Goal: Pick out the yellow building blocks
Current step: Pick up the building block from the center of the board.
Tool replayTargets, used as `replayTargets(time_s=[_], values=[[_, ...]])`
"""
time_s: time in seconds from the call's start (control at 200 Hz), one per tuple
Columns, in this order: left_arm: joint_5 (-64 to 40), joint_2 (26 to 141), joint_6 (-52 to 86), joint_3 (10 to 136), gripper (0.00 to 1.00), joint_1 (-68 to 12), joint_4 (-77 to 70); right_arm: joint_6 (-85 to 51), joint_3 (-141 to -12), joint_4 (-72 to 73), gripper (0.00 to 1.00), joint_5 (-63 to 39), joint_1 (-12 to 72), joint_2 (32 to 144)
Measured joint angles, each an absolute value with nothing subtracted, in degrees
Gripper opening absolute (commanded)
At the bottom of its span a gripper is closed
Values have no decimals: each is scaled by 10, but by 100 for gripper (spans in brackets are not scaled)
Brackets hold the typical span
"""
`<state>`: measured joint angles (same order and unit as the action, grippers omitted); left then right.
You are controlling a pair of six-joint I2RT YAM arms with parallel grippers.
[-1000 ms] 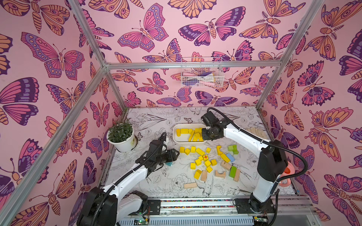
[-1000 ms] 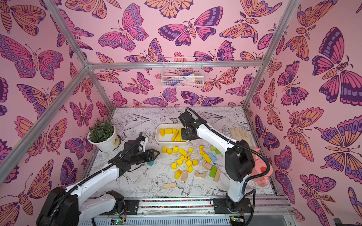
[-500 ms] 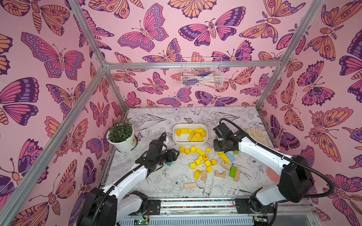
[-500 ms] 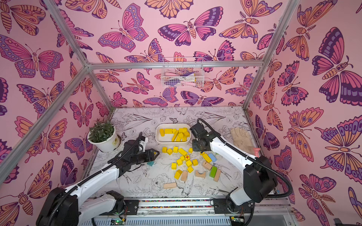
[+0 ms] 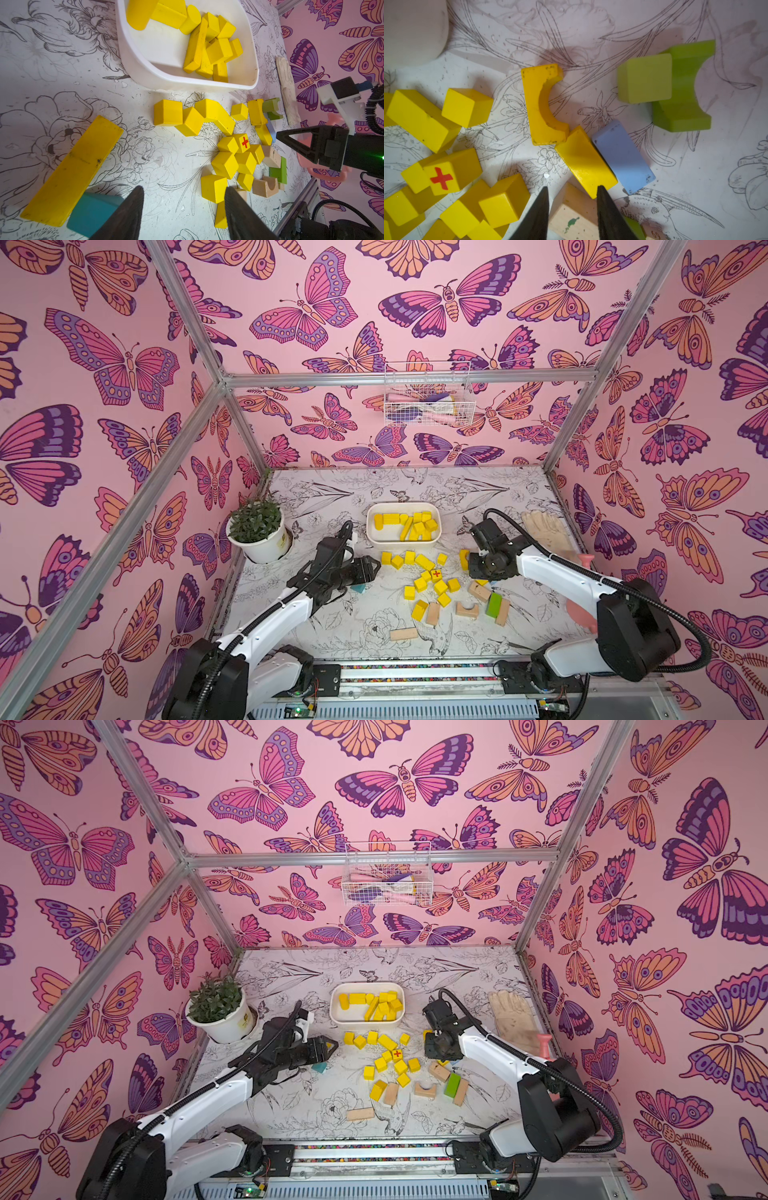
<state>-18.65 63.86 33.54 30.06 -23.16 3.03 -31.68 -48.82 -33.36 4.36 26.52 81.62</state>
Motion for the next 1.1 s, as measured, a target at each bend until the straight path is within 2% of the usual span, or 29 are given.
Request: replayTargets(time_s=[1.102], values=[[-187, 647, 336, 301, 62, -232, 30, -343, -498, -314, 40, 14, 248, 888]])
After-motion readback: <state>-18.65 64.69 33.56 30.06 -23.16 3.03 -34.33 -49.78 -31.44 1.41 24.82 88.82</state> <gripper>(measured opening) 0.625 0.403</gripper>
